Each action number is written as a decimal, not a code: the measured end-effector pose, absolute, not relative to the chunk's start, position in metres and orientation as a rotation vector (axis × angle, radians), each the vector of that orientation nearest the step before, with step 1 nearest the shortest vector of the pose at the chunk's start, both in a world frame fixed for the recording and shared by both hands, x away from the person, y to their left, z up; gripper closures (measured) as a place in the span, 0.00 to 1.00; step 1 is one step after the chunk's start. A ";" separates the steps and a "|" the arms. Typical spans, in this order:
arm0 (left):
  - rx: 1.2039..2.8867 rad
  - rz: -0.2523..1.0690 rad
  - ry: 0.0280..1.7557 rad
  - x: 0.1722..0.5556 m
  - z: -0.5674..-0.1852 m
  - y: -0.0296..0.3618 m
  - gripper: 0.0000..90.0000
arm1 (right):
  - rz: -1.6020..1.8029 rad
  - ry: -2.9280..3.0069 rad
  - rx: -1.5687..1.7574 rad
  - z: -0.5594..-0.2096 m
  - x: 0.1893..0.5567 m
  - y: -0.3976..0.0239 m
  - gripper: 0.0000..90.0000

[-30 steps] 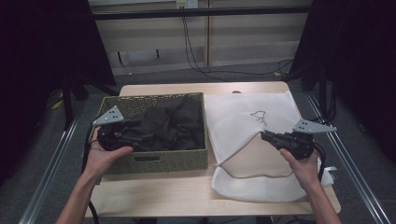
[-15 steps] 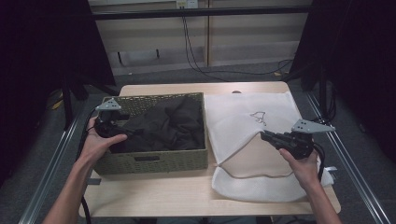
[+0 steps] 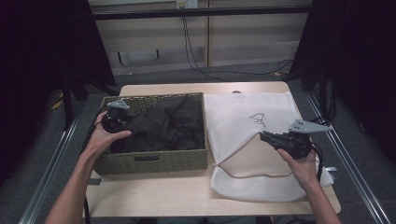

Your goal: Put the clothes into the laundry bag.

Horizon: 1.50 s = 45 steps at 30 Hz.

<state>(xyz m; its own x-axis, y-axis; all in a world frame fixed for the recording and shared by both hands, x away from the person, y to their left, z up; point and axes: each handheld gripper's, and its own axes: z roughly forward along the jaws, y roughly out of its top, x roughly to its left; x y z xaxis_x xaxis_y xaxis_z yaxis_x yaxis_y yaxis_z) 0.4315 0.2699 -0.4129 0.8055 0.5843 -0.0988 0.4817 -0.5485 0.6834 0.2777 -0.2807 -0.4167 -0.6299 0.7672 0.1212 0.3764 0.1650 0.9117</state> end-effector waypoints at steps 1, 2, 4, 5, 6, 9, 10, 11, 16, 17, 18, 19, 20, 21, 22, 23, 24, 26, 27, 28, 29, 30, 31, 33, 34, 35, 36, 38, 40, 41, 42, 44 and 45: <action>2.266 0.151 0.769 0.433 -0.414 0.270 0.03 | 1.454 2.078 1.087 -0.417 0.278 -0.281 0.97; 2.299 0.131 0.759 0.435 -0.415 0.269 0.03 | 1.458 2.079 1.085 -0.417 0.278 -0.281 0.97; 2.332 0.104 0.742 0.437 -0.418 0.266 0.02 | 1.458 2.080 1.085 -0.417 0.278 -0.281 0.97; 2.343 0.095 0.736 0.438 -0.419 0.265 0.01 | 1.458 2.081 1.091 -0.417 0.278 -0.280 0.97; 2.339 0.082 0.727 0.438 -0.421 0.263 0.01 | 1.458 2.081 1.087 -0.417 0.278 -0.280 0.97; 2.384 0.031 0.680 0.435 -0.428 0.252 0.01 | 1.458 2.082 1.086 -0.417 0.278 -0.280 0.97; 2.430 0.062 0.669 0.433 -0.430 0.248 0.00 | 1.459 2.083 1.086 -0.417 0.278 -0.280 0.97; 2.439 0.063 0.672 0.431 -0.432 0.244 0.00 | 1.458 2.084 1.086 -0.417 0.278 -0.281 0.97; 2.447 0.041 0.649 0.430 -0.432 0.238 0.00 | 1.457 2.084 1.090 -0.417 0.278 -0.279 0.97; 2.452 0.038 0.636 0.429 -0.433 0.236 0.00 | 1.457 2.084 1.090 -0.417 0.278 -0.279 0.97; 2.437 0.037 0.650 0.428 -0.435 0.234 0.00 | 1.457 2.084 1.091 -0.417 0.278 -0.279 0.97; 2.449 0.036 0.632 0.428 -0.436 0.234 0.00 | 1.457 2.084 1.091 -0.417 0.278 -0.279 0.97; 2.432 0.048 0.649 0.426 -0.440 0.232 0.00 | 1.457 2.083 1.091 -0.417 0.278 -0.279 0.97; 2.465 0.058 0.631 0.426 -0.442 0.231 0.00 | 1.456 2.085 1.089 -0.417 0.278 -0.279 0.97; 2.486 0.075 0.596 0.426 -0.444 0.230 0.00 | 1.457 2.087 1.086 -0.417 0.279 -0.279 0.97; 2.479 0.092 0.590 0.425 -0.447 0.229 0.00 | 1.455 2.089 1.083 -0.417 0.279 -0.279 0.97; 2.475 0.082 0.573 0.427 -0.452 0.229 0.00 | 1.450 2.089 1.081 -0.417 0.279 -0.279 0.97; 2.460 0.086 0.584 0.428 -0.454 0.229 0.00 | 1.449 2.091 1.079 -0.418 0.279 -0.278 0.97; 2.450 0.087 0.605 0.429 -0.457 0.228 0.00 | 1.446 2.092 1.078 -0.418 0.279 -0.278 0.97; 2.454 0.088 0.610 0.430 -0.459 0.227 0.00 | 1.443 2.096 1.079 -0.418 0.279 -0.278 0.97; 2.469 0.090 0.593 0.431 -0.461 0.227 0.00 | 1.442 2.097 1.079 -0.418 0.279 -0.278 0.97; 2.462 0.079 0.605 0.430 -0.462 0.227 0.00 | 1.442 2.097 1.079 -0.418 0.279 -0.278 0.97; 2.462 0.072 0.606 0.432 -0.462 0.227 0.00 | 1.444 2.095 1.082 -0.418 0.279 -0.278 0.97; 2.467 0.066 0.594 0.433 -0.464 0.227 0.00 | 1.440 2.099 1.076 -0.419 0.280 -0.278 0.97; 2.461 0.057 0.603 0.433 -0.465 0.226 0.00 | 1.440 2.099 1.076 -0.419 0.280 -0.278 0.97; 2.486 0.063 0.582 0.434 -0.466 0.226 0.00 | 1.439 2.098 1.078 -0.419 0.280 -0.278 0.97; 2.495 0.059 0.584 0.434 -0.466 0.224 0.00 | 1.434 2.098 1.078 -0.419 0.280 -0.277 0.97; 2.513 0.057 0.582 0.434 -0.468 0.220 0.00 | 1.437 2.098 1.077 -0.419 0.280 -0.278 0.97; 2.556 0.043 0.577 0.437 -0.469 0.218 0.00 | 1.431 2.104 1.072 -0.419 0.280 -0.277 0.97; 2.556 0.043 0.577 0.437 -0.469 0.218 0.00 | 1.431 2.104 1.072 -0.419 0.280 -0.277 0.97; 2.542 0.031 0.607 0.436 -0.471 0.216 0.00 | 1.429 2.104 1.075 -0.419 0.280 -0.277 0.97; 2.608 0.054 0.581 0.438 -0.471 0.212 0.00 | 1.429 2.107 1.073 -0.420 0.280 -0.276 0.97; 2.608 0.054 0.581 0.438 -0.471 0.212 0.00 | 1.429 2.107 1.073 -0.420 0.280 -0.276 0.97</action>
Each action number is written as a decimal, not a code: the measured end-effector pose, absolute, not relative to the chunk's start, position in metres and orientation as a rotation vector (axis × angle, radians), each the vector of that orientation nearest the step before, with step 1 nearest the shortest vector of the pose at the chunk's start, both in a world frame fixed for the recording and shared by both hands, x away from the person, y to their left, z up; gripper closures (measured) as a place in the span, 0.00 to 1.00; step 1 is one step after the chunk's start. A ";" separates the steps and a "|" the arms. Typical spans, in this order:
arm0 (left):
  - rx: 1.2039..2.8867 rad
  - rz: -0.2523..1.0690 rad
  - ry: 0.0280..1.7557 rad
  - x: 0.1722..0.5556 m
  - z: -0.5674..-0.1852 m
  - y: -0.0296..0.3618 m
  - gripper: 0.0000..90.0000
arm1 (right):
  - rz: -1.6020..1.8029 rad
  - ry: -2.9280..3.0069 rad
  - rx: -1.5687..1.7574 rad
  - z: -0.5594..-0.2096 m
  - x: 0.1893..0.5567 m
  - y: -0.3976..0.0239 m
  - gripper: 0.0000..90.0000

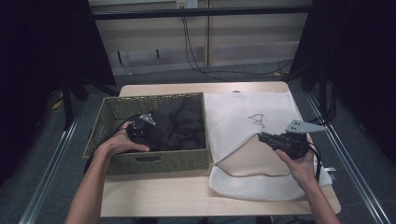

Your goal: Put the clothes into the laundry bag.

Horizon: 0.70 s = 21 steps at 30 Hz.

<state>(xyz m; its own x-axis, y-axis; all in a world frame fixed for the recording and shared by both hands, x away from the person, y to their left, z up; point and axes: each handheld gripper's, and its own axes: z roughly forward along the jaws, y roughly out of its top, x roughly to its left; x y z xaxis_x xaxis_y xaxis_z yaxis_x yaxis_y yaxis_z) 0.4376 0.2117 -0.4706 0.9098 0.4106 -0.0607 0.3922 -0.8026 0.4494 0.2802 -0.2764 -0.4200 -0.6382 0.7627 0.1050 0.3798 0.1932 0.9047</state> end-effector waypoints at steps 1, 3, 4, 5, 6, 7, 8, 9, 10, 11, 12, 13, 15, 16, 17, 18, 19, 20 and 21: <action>2.618 0.051 0.589 0.437 -0.471 0.211 0.00 | 1.425 2.105 1.078 -0.420 0.280 -0.276 0.97; 2.641 0.064 0.584 0.437 -0.470 0.210 0.02 | 1.425 2.106 1.078 -0.420 0.280 -0.275 0.97; 2.654 0.066 0.577 0.438 -0.469 0.209 0.04 | 1.425 2.109 1.074 -0.420 0.280 -0.275 0.97; 2.645 0.071 0.610 0.437 -0.470 0.207 0.06 | 1.425 2.110 1.075 -0.420 0.280 -0.275 0.97; 2.680 0.080 0.598 0.438 -0.468 0.206 0.09 | 1.423 2.107 1.076 -0.420 0.280 -0.276 0.97; 2.696 0.097 0.628 0.440 -0.466 0.203 0.14 | 1.426 2.105 1.077 -0.420 0.280 -0.276 0.97; 2.696 0.097 0.628 0.440 -0.466 0.203 0.17 | 1.426 2.105 1.077 -0.420 0.280 -0.276 0.97; 2.708 0.095 0.631 0.441 -0.465 0.202 0.17 | 1.427 2.107 1.076 -0.420 0.280 -0.276 0.97; 2.731 0.102 0.634 0.442 -0.464 0.202 0.20 | 1.427 2.108 1.074 -0.420 0.280 -0.276 0.97; 2.701 0.095 0.667 0.443 -0.464 0.202 0.27 | 1.428 2.107 1.071 -0.420 0.280 -0.276 0.97; 2.701 0.095 0.667 0.443 -0.464 0.202 0.29 | 1.428 2.107 1.071 -0.420 0.280 -0.276 0.97; 2.734 0.096 0.663 0.445 -0.460 0.202 0.34 | 1.430 2.107 1.075 -0.420 0.280 -0.276 0.97; 2.713 0.090 0.695 0.444 -0.461 0.200 0.39 | 1.430 2.107 1.076 -0.420 0.280 -0.275 0.97; 2.713 0.090 0.695 0.444 -0.461 0.200 0.42 | 1.430 2.107 1.076 -0.420 0.280 -0.275 0.97; 2.757 0.098 0.652 0.446 -0.458 0.200 0.42 | 1.429 2.108 1.076 -0.421 0.280 -0.275 0.97; 2.730 0.097 0.699 0.444 -0.458 0.198 0.47 | 1.429 2.103 1.081 -0.421 0.280 -0.275 0.97; 2.741 0.110 0.684 0.445 -0.457 0.199 0.50 | 1.429 2.103 1.077 -0.421 0.280 -0.275 0.97; 2.725 0.112 0.700 0.444 -0.457 0.199 0.55 | 1.430 2.104 1.079 -0.421 0.280 -0.275 0.97; 2.717 0.111 0.700 0.445 -0.456 0.200 0.57 | 1.430 2.106 1.081 -0.421 0.280 -0.275 0.96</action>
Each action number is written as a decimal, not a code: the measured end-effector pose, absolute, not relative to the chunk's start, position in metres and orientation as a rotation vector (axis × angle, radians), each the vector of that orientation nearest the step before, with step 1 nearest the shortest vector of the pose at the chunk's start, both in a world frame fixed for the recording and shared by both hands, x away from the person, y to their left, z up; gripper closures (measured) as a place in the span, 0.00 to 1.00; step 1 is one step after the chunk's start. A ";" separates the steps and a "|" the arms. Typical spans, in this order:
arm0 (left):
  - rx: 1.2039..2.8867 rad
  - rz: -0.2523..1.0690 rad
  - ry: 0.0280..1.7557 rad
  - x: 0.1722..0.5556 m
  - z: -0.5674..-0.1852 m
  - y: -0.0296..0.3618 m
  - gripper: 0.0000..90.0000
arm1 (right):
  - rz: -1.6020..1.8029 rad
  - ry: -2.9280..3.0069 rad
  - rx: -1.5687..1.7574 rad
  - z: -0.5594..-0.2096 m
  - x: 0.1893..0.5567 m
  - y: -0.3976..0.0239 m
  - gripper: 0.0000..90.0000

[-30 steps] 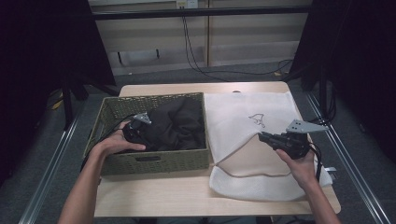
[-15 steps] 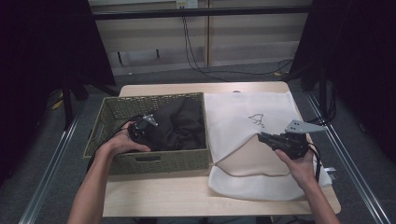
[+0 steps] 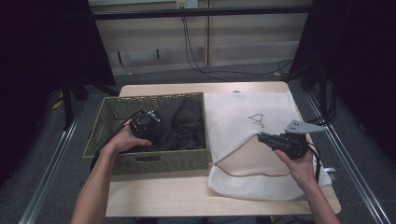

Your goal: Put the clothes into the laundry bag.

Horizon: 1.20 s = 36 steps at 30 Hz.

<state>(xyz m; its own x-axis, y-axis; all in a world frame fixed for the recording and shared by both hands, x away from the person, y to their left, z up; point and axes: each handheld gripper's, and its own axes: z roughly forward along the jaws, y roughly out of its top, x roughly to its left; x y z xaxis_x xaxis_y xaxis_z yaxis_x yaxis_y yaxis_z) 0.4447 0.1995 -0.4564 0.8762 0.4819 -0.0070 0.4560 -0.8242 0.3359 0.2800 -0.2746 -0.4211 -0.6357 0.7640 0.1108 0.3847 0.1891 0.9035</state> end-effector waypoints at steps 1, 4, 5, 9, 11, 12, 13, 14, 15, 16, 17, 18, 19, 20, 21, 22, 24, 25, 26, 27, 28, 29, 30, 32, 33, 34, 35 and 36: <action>2.727 0.115 0.694 0.445 -0.455 0.200 0.60 | 1.427 2.109 1.079 -0.421 0.280 -0.275 0.96; 2.734 0.137 0.696 0.443 -0.453 0.197 0.65 | 1.425 2.110 1.079 -0.422 0.281 -0.274 0.96; 2.735 0.134 0.698 0.443 -0.452 0.197 0.66 | 1.425 2.109 1.080 -0.422 0.281 -0.274 0.96; 2.686 0.160 0.690 0.441 -0.445 0.202 0.69 | 1.425 2.107 1.078 -0.422 0.281 -0.275 0.96; 2.665 0.174 0.666 0.439 -0.441 0.205 0.70 | 1.430 2.102 1.082 -0.421 0.281 -0.276 0.96; 2.651 0.182 0.679 0.437 -0.439 0.206 0.71 | 1.430 2.099 1.084 -0.421 0.281 -0.276 0.96; 2.637 0.175 0.678 0.436 -0.438 0.207 0.72 | 1.429 2.100 1.083 -0.422 0.281 -0.276 0.96; 2.635 0.198 0.680 0.436 -0.435 0.208 0.72 | 1.428 2.100 1.082 -0.422 0.281 -0.276 0.96; 2.614 0.177 0.685 0.436 -0.434 0.209 0.72 | 1.429 2.100 1.082 -0.422 0.281 -0.276 0.97; 2.616 0.181 0.682 0.436 -0.432 0.211 0.72 | 1.428 2.103 1.076 -0.422 0.281 -0.276 0.97; 2.593 0.198 0.703 0.435 -0.429 0.211 0.72 | 1.428 2.103 1.076 -0.422 0.281 -0.276 0.97; 2.574 0.175 0.698 0.435 -0.427 0.214 0.72 | 1.425 2.103 1.081 -0.422 0.281 -0.275 0.97; 2.581 0.191 0.672 0.436 -0.423 0.217 0.73 | 1.426 2.099 1.082 -0.421 0.280 -0.275 0.97; 2.568 0.189 0.678 0.435 -0.421 0.219 0.73 | 1.426 2.099 1.082 -0.421 0.280 -0.275 0.97; 2.517 0.166 0.712 0.432 -0.422 0.219 0.73 | 1.428 2.096 1.086 -0.421 0.280 -0.276 0.97; 2.538 0.185 0.679 0.432 -0.418 0.222 0.73 | 1.430 2.095 1.085 -0.421 0.280 -0.276 0.97; 2.463 0.188 0.724 0.428 -0.417 0.222 0.73 | 1.435 2.094 1.082 -0.421 0.280 -0.277 0.97; 2.443 0.190 0.731 0.427 -0.416 0.222 0.73 | 1.435 2.094 1.083 -0.421 0.280 -0.276 0.97; 2.425 0.176 0.721 0.427 -0.414 0.224 0.73 | 1.434 2.092 1.084 -0.421 0.280 -0.276 0.97; 2.412 0.195 0.719 0.426 -0.411 0.226 0.73 | 1.438 2.090 1.090 -0.420 0.280 -0.276 0.97; 2.393 0.187 0.719 0.426 -0.410 0.227 0.73 | 1.437 2.091 1.090 -0.420 0.280 -0.276 0.97; 2.370 0.188 0.724 0.425 -0.408 0.229 0.74 | 1.437 2.090 1.092 -0.420 0.280 -0.277 0.97; 2.385 0.207 0.695 0.425 -0.405 0.231 0.74 | 1.439 2.084 1.095 -0.420 0.280 -0.277 0.97; 2.348 0.219 0.702 0.422 -0.400 0.234 0.74 | 1.440 2.080 1.097 -0.420 0.280 -0.277 0.97; 2.328 0.225 0.698 0.420 -0.398 0.235 0.74 | 1.440 2.081 1.096 -0.420 0.280 -0.277 0.97; 2.312 0.232 0.696 0.419 -0.396 0.237 0.74 | 1.440 2.081 1.096 -0.420 0.280 -0.277 0.97; 2.281 0.247 0.699 0.417 -0.393 0.239 0.74 | 1.441 2.081 1.095 -0.420 0.280 -0.277 0.97; 2.271 0.238 0.691 0.416 -0.391 0.241 0.74 | 1.441 2.082 1.092 -0.420 0.280 -0.277 0.97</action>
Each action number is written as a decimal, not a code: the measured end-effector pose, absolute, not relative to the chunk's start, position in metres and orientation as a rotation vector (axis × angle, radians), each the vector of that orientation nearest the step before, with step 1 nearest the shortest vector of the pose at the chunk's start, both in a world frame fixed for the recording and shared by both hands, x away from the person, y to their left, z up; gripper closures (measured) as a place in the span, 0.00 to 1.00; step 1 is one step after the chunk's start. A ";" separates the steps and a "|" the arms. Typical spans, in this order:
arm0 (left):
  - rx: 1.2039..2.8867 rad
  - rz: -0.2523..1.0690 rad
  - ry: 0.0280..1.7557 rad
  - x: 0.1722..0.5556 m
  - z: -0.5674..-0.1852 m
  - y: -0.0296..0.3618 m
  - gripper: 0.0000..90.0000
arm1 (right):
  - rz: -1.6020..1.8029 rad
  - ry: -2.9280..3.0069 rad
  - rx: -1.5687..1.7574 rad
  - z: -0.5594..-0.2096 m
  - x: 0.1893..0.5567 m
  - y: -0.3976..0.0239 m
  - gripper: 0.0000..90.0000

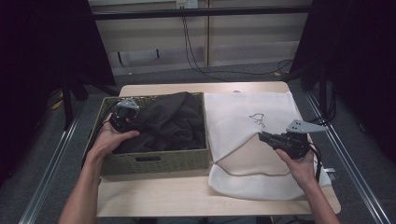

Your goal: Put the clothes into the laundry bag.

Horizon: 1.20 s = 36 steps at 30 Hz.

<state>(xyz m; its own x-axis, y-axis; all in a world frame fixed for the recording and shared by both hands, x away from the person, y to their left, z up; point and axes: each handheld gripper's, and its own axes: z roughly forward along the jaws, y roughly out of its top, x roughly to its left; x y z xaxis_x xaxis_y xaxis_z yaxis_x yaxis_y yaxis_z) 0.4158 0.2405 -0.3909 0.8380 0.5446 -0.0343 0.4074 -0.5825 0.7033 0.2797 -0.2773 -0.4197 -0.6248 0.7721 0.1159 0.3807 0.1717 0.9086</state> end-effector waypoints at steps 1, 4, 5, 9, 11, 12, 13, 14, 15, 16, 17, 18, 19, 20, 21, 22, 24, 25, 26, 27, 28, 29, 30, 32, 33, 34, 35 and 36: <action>2.260 0.261 0.683 0.414 -0.389 0.242 0.74 | 1.442 2.081 1.091 -0.420 0.280 -0.277 0.97; 2.210 0.265 0.671 0.412 -0.386 0.247 0.74 | 1.444 2.081 1.089 -0.419 0.280 -0.277 0.97; 2.204 0.276 0.660 0.411 -0.385 0.248 0.74 | 1.444 2.078 1.092 -0.419 0.280 -0.277 0.97; 2.144 0.269 0.659 0.409 -0.379 0.252 0.74 | 1.445 2.071 1.100 -0.419 0.279 -0.278 0.97; 2.110 0.286 0.663 0.407 -0.376 0.254 0.74 | 1.445 2.069 1.098 -0.419 0.279 -0.278 0.97; 2.093 0.285 0.656 0.406 -0.375 0.254 0.74 | 1.446 2.070 1.091 -0.419 0.279 -0.278 0.97; 2.089 0.304 0.657 0.405 -0.373 0.255 0.74 | 1.446 2.067 1.096 -0.418 0.279 -0.278 0.97; 2.079 0.306 0.653 0.403 -0.371 0.256 0.74 | 1.443 2.064 1.099 -0.418 0.279 -0.278 0.97; 2.066 0.313 0.653 0.402 -0.369 0.258 0.74 | 1.445 2.062 1.096 -0.418 0.279 -0.279 0.97; 2.044 0.314 0.649 0.401 -0.367 0.259 0.74 | 1.446 2.062 1.095 -0.418 0.279 -0.279 0.97; 2.033 0.321 0.653 0.400 -0.365 0.260 0.74 | 1.451 2.061 1.103 -0.418 0.279 -0.279 0.97; 2.010 0.319 0.647 0.399 -0.363 0.262 0.74 | 1.451 2.060 1.102 -0.418 0.279 -0.279 0.97; 1.997 0.322 0.645 0.399 -0.362 0.264 0.74 | 1.449 2.059 1.103 -0.418 0.279 -0.279 0.97; 1.982 0.324 0.653 0.398 -0.360 0.265 0.74 | 1.450 2.061 1.102 -0.418 0.279 -0.279 0.97; 1.971 0.331 0.650 0.398 -0.359 0.266 0.74 | 1.453 2.059 1.096 -0.418 0.279 -0.279 0.97; 1.966 0.337 0.647 0.397 -0.358 0.267 0.74 | 1.453 2.059 1.096 -0.418 0.279 -0.279 0.97; 1.943 0.351 0.660 0.395 -0.355 0.269 0.74 | 1.446 2.060 1.097 -0.417 0.279 -0.279 0.97; 1.933 0.355 0.657 0.395 -0.354 0.270 0.74 | 1.451 2.058 1.098 -0.418 0.279 -0.279 0.97; 1.925 0.361 0.659 0.394 -0.354 0.270 0.74 | 1.450 2.058 1.104 -0.418 0.279 -0.279 0.97; 1.924 0.366 0.662 0.394 -0.353 0.270 0.74 | 1.451 2.059 1.099 -0.418 0.279 -0.279 0.97; 1.920 0.368 0.653 0.394 -0.353 0.270 0.74 | 1.447 2.060 1.100 -0.418 0.279 -0.279 0.97; 1.917 0.376 0.656 0.393 -0.352 0.270 0.74 | 1.447 2.060 1.100 -0.418 0.279 -0.279 0.97; 1.915 0.379 0.660 0.393 -0.352 0.270 0.74 | 1.451 2.058 1.101 -0.418 0.279 -0.279 0.97; 1.895 0.385 0.664 0.392 -0.351 0.270 0.74 | 1.448 2.057 1.101 -0.418 0.279 -0.279 0.97; 1.883 0.382 0.659 0.392 -0.350 0.271 0.74 | 1.449 2.058 1.100 -0.418 0.279 -0.279 0.97; 1.870 0.378 0.664 0.392 -0.349 0.271 0.74 | 1.450 2.057 1.104 -0.417 0.279 -0.279 0.97; 1.866 0.385 0.662 0.392 -0.348 0.272 0.74 | 1.449 2.055 1.104 -0.417 0.279 -0.279 0.97; 1.862 0.387 0.662 0.391 -0.346 0.273 0.74 | 1.449 2.056 1.103 -0.417 0.279 -0.279 0.97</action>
